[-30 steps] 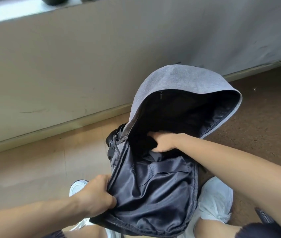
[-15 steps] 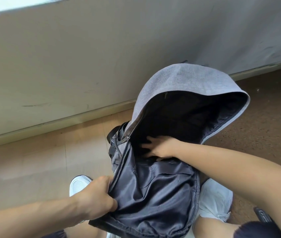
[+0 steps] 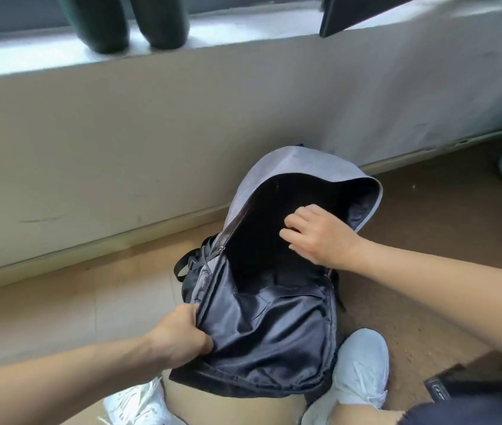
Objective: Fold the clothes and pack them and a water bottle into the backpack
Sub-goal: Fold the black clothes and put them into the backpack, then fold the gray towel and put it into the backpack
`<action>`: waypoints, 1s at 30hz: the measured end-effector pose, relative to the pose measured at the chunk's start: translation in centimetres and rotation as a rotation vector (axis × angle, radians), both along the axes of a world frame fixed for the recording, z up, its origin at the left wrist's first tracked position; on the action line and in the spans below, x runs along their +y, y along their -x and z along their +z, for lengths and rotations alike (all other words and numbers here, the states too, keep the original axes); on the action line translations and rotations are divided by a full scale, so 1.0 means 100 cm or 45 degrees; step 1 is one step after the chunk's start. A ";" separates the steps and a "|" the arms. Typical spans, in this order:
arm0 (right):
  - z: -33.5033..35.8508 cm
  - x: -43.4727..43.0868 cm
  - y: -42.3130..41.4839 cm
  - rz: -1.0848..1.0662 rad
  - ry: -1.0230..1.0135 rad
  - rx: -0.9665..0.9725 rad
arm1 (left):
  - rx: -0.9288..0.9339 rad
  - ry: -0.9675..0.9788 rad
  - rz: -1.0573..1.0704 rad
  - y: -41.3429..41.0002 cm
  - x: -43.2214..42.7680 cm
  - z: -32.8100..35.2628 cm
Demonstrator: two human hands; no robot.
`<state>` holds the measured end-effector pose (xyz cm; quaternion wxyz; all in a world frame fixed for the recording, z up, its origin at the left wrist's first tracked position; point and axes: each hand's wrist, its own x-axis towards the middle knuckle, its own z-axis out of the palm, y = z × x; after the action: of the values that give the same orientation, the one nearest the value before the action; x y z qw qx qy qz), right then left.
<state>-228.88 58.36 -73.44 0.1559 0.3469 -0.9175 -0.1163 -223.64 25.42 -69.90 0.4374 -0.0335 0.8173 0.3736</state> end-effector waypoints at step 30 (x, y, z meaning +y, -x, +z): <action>0.178 -0.119 0.108 -0.873 1.154 -0.093 | 0.295 -0.349 0.627 0.060 -0.008 0.056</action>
<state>-239.64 46.43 -55.67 0.2106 -0.0686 -0.9406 0.2573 -229.66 24.65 -64.29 0.2381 -0.1284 0.7709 0.5767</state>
